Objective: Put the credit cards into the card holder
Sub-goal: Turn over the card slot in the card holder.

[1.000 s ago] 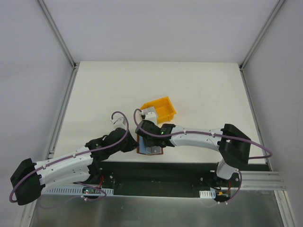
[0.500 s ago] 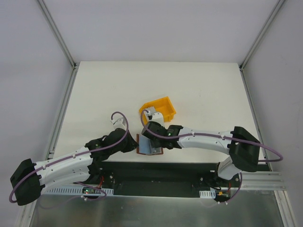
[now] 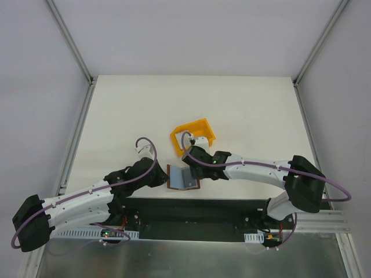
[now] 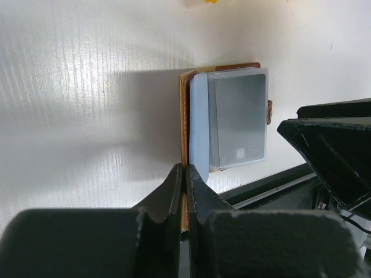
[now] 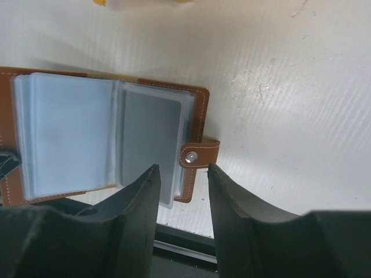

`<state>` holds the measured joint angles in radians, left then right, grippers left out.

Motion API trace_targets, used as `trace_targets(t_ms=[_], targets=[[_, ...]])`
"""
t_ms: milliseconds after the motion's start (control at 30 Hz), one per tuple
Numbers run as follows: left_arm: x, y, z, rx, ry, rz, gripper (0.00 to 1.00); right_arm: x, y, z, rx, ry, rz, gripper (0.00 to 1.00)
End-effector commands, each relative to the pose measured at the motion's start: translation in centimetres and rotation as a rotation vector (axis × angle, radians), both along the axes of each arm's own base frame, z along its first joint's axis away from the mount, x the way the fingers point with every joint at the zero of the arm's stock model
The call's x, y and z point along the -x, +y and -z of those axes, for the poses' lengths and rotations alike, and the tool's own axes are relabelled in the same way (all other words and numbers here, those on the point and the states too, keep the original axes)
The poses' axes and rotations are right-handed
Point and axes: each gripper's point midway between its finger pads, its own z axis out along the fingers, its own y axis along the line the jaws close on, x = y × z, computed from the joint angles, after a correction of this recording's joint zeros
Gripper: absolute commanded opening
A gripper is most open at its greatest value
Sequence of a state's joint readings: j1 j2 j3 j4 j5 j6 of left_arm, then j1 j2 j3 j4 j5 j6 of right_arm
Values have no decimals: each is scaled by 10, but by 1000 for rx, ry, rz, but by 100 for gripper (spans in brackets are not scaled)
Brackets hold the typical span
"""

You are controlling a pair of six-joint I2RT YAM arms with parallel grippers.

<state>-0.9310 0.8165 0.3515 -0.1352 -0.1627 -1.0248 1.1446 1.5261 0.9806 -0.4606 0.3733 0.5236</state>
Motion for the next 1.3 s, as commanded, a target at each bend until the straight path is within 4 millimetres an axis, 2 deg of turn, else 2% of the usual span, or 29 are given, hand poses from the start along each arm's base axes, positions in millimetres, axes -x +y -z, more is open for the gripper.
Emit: trace_targets(t_ms=[0,200,333,633,767,967,1267], targets=[[2,-5,-4,22,-7,16,0,0,14,-5,-42,11,-38,43],[2,-5,-4,21,-7,15,0,-6,11,14,15,51,-34,45],[2,-5,-4,22,-8,15,0,-8,-4,20,90,49,-22,46],[2,-4,-3,22,-6,14,0,-9,-35,20,172,18,24,45],[3,-4,-3,24,-6,12,0,-8,-44,13,153,5,37,45],[2,-5,-3,23,-7,14,0,3,-24,20,2,22,-66,46],[2,-5,-3,18,-1,15,0,8,-9,31,-66,34,-75,50]])
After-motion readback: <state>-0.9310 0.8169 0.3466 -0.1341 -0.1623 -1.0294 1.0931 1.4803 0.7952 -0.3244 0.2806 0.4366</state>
